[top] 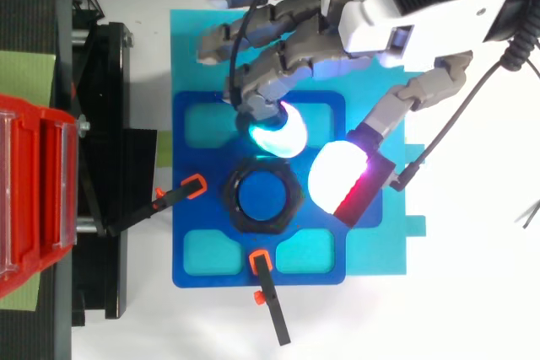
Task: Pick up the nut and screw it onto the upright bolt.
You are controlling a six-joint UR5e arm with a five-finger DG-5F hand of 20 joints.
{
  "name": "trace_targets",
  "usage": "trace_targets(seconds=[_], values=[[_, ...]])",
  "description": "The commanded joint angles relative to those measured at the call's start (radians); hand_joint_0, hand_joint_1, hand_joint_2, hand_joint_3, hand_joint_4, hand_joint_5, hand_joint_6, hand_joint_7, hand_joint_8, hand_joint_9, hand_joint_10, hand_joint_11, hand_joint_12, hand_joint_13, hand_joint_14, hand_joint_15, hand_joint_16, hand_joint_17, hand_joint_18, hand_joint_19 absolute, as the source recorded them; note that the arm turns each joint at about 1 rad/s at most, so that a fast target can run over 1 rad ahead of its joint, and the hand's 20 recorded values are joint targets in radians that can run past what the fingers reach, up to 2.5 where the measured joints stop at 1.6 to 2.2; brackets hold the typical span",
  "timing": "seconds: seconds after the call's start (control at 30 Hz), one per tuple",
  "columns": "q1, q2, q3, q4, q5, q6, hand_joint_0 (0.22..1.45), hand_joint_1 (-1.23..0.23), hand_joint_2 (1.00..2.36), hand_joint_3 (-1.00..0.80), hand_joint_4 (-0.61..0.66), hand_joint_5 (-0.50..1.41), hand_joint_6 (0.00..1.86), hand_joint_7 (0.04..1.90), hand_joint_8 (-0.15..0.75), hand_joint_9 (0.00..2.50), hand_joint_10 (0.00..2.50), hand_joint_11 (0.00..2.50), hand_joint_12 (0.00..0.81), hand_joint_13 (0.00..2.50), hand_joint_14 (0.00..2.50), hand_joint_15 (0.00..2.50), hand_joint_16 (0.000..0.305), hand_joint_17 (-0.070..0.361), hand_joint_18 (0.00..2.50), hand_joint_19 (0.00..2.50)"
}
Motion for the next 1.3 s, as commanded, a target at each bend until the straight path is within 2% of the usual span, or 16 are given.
trace_targets(seconds=[0.0, 0.1, 0.17, 0.23, 0.37, 0.43, 0.5, 0.57, 0.77, 0.87, 1.13, 1.17, 1.2, 1.27], values=[[-0.004, -0.001, 0.001, 0.0, -0.002, -0.001, 0.51, -0.32, 1.0, -0.5, 0.08, 0.06, 0.56, 1.27, 0.202, 1.16, 0.0, 0.0, 0.185, 0.62, 0.0, 0.0, 0.014, 0.032, 0.31, 0.0], [-0.005, -0.001, 0.001, 0.0, -0.002, -0.001, 0.52, -0.34, 1.0, -0.5, 0.06, 0.06, 0.56, 1.28, 0.192, 1.28, 0.0, 0.0, 0.157, 0.69, 0.0, 0.0, 0.012, 0.026, 0.4, 0.0], [-0.007, -0.001, 0.001, 0.009, -0.002, -0.001, 0.51, -0.33, 1.0, -0.5, 0.09, 0.06, 0.56, 1.3, 0.198, 1.27, 0.0, 0.0, 0.16, 0.69, 0.0, 0.0, 0.012, 0.027, 0.4, 0.0], [-0.009, -0.001, 0.001, 0.016, -0.002, 0.001, 0.5, -0.3, 1.0, -0.5, 0.17, 0.04, 0.5, 1.38, 0.241, 1.23, 0.0, 0.01, 0.194, 0.65, 0.0, 0.0, 0.016, 0.035, 0.33, 0.0], [-0.01, -0.001, 0.019, 0.014, -0.01, 0.001, 0.49, -0.27, 1.0, -0.5, 0.22, -0.03, 0.5, 1.2, 0.263, 1.12, 0.0, 0.02, 0.228, 0.59, 0.0, 0.0, 0.02, 0.046, 0.26, 0.0], [-0.015, -0.001, 0.039, 0.011, -0.021, 0.001, 0.47, -0.25, 1.0, -0.5, 0.24, -0.1, 0.5, 1.02, 0.276, 0.99, 0.0, 0.0, 0.267, 0.51, 0.0, 0.0, 0.026, 0.058, 0.2, 0.0], [-0.016, -0.001, 0.05, 0.006, -0.027, 0.001, 0.47, -0.24, 1.0, -0.5, 0.24, -0.12, 0.5, 0.93, 0.268, 0.91, 0.0, 0.0, 0.278, 0.46, 0.0, 0.0, 0.028, 0.063, 0.17, 0.0], [-0.019, -0.001, 0.065, -0.004, -0.039, -0.001, 0.46, -0.23, 1.0, -0.5, 0.19, -0.16, 0.5, 0.76, 0.251, 0.75, 0.0, 0.0, 0.29, 0.36, 0.0, 0.0, 0.032, 0.072, 0.07, 0.0], [-0.022, -0.001, 0.07, 0.0, -0.045, -0.001, 0.45, -0.19, 1.0, -0.5, 0.1, -0.22, 0.5, 0.6, 0.212, 0.37, 0.0, 0.0, 0.325, 0.09, 0.0, 0.0, 0.041, 0.093, 0.0, 0.0], [-0.015, -0.002, 0.07, -0.001, -0.042, -0.001, 0.44, -0.16, 1.0, -0.5, 0.08, -0.23, 0.5, 0.59, 0.203, 0.24, 0.0, 0.0, 0.329, 0.01, 0.0, 0.0, 0.044, 0.098, 0.0, 0.0], [0.016, -0.002, 0.068, -0.015, -0.028, 0.001, 0.44, -0.12, 1.0, -0.5, 0.08, -0.23, 0.5, 0.59, 0.201, 0.19, 0.0, 0.0, 0.335, 0.0, 0.0, 0.0, 0.045, 0.1, 0.0, 0.0], [0.021, -0.002, 0.065, -0.017, -0.027, 0.001, 0.44, -0.12, 1.0, -0.5, 0.08, -0.23, 0.5, 0.59, 0.201, 0.19, 0.0, 0.0, 0.335, 0.0, 0.0, 0.0, 0.045, 0.1, 0.0, 0.0], [0.037, -0.002, 0.036, -0.004, -0.002, 0.002, 0.44, -0.12, 1.0, -0.5, 0.08, -0.23, 0.5, 0.59, 0.201, 0.19, 0.0, 0.0, 0.335, 0.0, 0.0, 0.0, 0.044, 0.1, 0.0, 0.0], [0.044, -0.002, 0.024, 0.002, 0.007, 0.004, 0.44, -0.12, 1.0, -0.5, 0.08, -0.23, 0.5, 0.59, 0.203, 0.19, 0.0, 0.0, 0.336, 0.0, 0.0, 0.0, 0.045, 0.1, 0.0, 0.0]])
